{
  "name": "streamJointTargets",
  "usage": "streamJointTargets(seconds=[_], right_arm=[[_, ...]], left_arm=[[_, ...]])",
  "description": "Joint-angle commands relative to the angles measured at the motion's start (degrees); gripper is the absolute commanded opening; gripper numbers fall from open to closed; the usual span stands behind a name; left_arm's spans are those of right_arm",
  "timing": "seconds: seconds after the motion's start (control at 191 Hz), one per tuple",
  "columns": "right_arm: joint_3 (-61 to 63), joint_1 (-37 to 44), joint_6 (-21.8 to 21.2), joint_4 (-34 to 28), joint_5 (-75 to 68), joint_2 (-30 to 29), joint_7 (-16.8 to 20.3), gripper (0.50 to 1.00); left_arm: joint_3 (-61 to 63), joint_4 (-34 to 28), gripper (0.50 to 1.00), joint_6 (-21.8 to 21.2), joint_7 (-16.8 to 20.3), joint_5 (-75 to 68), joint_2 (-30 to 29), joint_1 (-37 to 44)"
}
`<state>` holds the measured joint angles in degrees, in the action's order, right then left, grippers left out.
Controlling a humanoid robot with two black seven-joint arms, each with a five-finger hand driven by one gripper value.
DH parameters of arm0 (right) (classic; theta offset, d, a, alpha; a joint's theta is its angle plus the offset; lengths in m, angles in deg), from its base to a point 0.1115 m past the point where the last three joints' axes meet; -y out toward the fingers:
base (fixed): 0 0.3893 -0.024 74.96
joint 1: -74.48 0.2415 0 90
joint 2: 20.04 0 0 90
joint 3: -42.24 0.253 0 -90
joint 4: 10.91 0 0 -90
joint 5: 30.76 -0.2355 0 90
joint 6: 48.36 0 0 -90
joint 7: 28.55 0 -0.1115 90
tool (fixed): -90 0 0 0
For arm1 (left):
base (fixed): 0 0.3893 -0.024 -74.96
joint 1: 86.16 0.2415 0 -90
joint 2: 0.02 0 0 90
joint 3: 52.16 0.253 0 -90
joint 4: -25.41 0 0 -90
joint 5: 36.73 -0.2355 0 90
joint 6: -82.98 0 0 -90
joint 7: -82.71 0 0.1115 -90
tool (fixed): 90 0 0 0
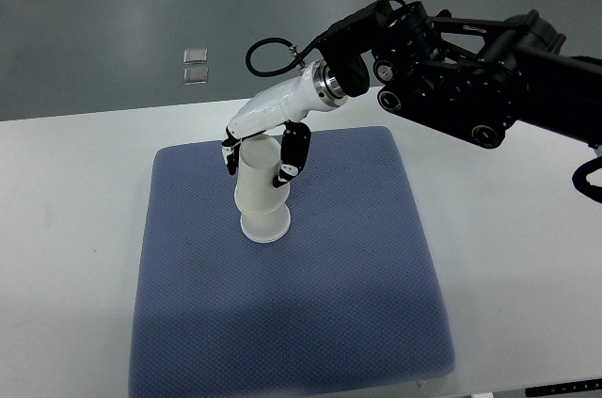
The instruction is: Stack paper cups
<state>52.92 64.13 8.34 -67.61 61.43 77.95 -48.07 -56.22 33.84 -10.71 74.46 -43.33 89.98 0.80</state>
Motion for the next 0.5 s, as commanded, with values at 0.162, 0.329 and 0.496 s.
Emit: streamJointTargets(seconds=[0.162, 0.329, 0.496], right_arm=[[0.0, -0.3, 0.1, -0.1, -0.1, -0.3, 0.0, 0.825], [0.0, -0.6, 0.1, 0.0, -0.1, -0.4, 0.0, 0.829], [0.0, -0.5, 0.1, 0.0, -0.1, -0.3, 0.0, 0.848]], left_arm=[[0.0, 0.0, 1.000, 0.0, 0.0, 0.0, 0.0, 0.1], [0.0, 0.0, 1.000, 0.0, 0.0, 0.0, 0.0, 0.1], [0.0, 0.0, 1.000, -0.1, 0.0, 0.0, 0.0, 0.0]])
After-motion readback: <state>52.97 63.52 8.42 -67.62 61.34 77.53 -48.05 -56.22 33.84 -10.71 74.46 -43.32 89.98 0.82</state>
